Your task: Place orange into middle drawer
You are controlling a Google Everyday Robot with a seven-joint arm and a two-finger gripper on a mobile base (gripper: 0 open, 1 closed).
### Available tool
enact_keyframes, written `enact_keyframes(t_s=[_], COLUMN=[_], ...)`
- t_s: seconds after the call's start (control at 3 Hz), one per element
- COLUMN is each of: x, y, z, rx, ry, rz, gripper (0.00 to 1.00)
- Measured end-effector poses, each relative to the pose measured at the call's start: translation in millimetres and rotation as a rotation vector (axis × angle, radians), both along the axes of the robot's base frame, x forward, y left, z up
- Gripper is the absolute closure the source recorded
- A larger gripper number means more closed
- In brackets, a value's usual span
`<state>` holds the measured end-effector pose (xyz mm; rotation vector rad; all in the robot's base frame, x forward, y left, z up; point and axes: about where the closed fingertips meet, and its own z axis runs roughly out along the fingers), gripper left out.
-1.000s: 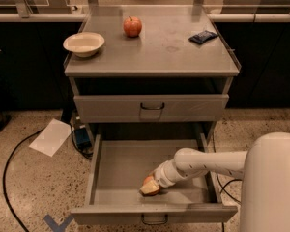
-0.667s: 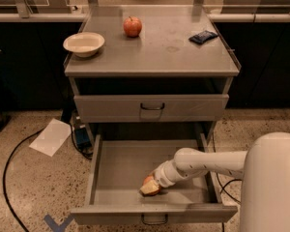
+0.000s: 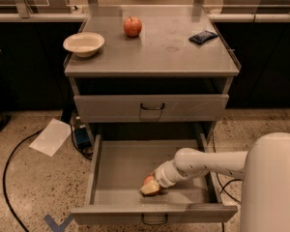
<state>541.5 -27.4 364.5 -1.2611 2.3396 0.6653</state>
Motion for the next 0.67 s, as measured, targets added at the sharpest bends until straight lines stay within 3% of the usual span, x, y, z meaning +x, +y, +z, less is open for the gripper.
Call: enact_keyframes(t_s=[0.33, 0.67], x=[0.0, 0.0], y=[0.0, 0.0], z=[0.0, 0.0], rx=[0.0, 0.0], ry=[0.0, 0.0], rz=[0.0, 0.0], gripper=[0.0, 0.0])
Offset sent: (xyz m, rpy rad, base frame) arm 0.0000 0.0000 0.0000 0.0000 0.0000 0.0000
